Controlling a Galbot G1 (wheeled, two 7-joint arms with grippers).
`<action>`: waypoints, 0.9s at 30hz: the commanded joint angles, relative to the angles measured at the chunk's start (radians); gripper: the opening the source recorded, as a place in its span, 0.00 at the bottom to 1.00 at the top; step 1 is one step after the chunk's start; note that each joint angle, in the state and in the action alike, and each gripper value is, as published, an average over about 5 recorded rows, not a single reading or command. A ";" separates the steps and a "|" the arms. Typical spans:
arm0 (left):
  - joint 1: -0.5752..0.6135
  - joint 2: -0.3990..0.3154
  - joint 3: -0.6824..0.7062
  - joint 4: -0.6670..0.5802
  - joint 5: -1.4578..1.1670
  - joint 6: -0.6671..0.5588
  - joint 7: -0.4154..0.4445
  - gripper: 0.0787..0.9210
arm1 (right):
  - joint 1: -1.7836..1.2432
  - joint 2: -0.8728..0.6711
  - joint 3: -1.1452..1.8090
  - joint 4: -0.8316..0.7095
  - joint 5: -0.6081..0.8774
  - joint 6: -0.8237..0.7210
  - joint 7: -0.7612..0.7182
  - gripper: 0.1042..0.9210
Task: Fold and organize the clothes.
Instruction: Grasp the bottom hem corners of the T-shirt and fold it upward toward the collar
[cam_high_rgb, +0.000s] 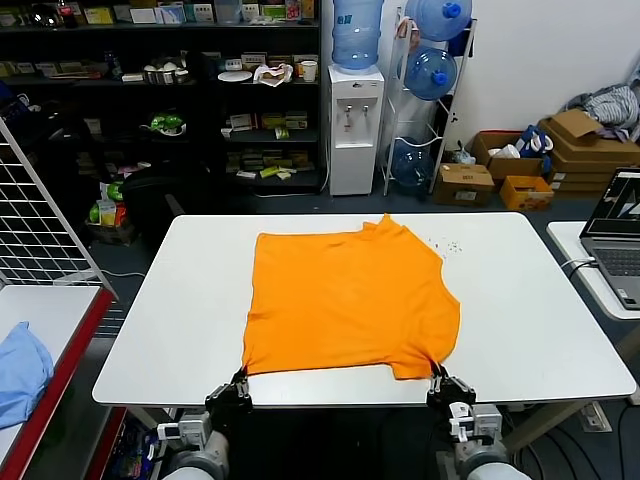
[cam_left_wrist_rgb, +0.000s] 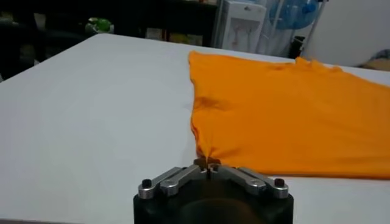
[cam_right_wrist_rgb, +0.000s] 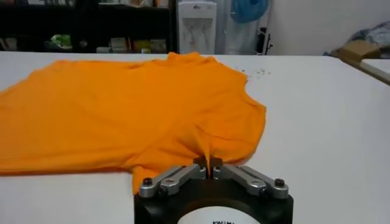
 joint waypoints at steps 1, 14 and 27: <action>0.127 0.121 -0.053 -0.200 -0.123 0.013 -0.031 0.01 | -0.151 -0.072 0.027 0.124 0.046 0.013 0.025 0.03; 0.015 0.155 -0.032 -0.197 -0.181 0.015 -0.030 0.01 | -0.008 -0.119 0.023 0.132 0.134 -0.029 0.080 0.03; -0.467 0.137 0.156 0.122 -0.230 0.015 -0.036 0.01 | 0.512 -0.249 -0.149 -0.117 0.411 -0.217 0.215 0.03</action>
